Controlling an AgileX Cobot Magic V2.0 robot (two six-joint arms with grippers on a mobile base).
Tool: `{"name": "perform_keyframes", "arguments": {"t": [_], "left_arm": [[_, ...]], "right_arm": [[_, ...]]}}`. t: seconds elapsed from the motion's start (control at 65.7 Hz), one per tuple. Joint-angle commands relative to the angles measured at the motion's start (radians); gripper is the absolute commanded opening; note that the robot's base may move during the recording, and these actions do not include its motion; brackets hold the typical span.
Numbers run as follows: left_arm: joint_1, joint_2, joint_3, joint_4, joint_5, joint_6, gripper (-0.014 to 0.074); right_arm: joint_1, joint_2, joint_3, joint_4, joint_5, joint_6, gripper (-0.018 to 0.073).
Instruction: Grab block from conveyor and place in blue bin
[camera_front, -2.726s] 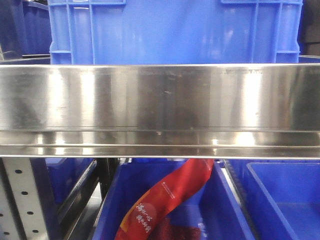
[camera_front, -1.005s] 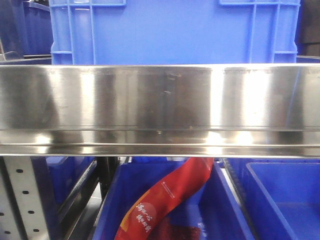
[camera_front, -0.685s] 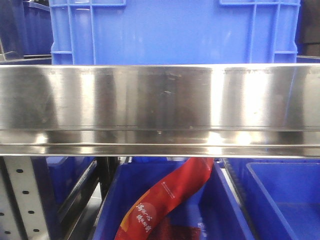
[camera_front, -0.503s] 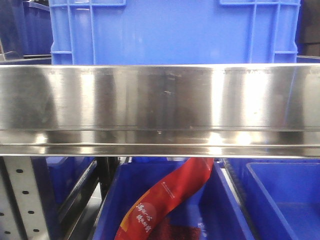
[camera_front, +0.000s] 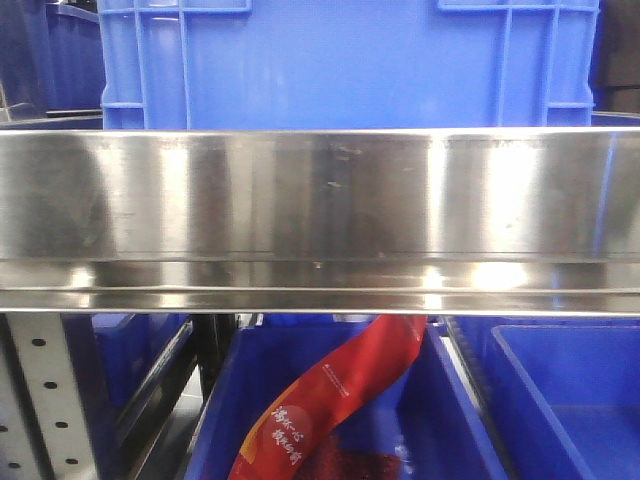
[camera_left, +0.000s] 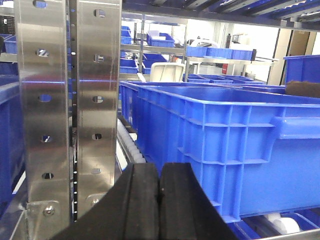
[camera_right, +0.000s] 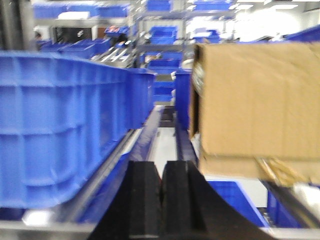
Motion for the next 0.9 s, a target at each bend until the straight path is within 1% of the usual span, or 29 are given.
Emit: {"name": "perform_keyframes", "arguments": {"t": [0.0,0.046,0.076,0.122,0.396,0.883], "left_arm": [[0.001,-0.007,0.001,-0.006,-0.015,0.002,-0.0111],[0.001,-0.007,0.001,-0.006,-0.015,0.002,-0.0111],[0.001,-0.007,0.001,-0.006,-0.015,0.002,-0.0111],[0.001,-0.007,0.001,-0.006,-0.015,0.002,-0.0111],[0.001,-0.007,0.001,-0.006,-0.015,0.002,-0.0111],[0.001,-0.007,0.001,-0.006,-0.015,0.002,-0.0111]], "right_arm": [[-0.007,-0.010,0.086,-0.039,-0.096,0.025,-0.0167],[-0.005,-0.010,0.086,-0.039,-0.137,0.027,-0.0167],[-0.005,-0.010,0.086,-0.039,-0.085,0.030,-0.0167],[-0.005,-0.010,0.086,-0.039,-0.064,0.030,-0.0167],[-0.005,-0.010,0.086,-0.039,-0.088,0.030,-0.0167],[-0.005,-0.010,0.086,-0.041,-0.078,0.030,-0.0168]]}}
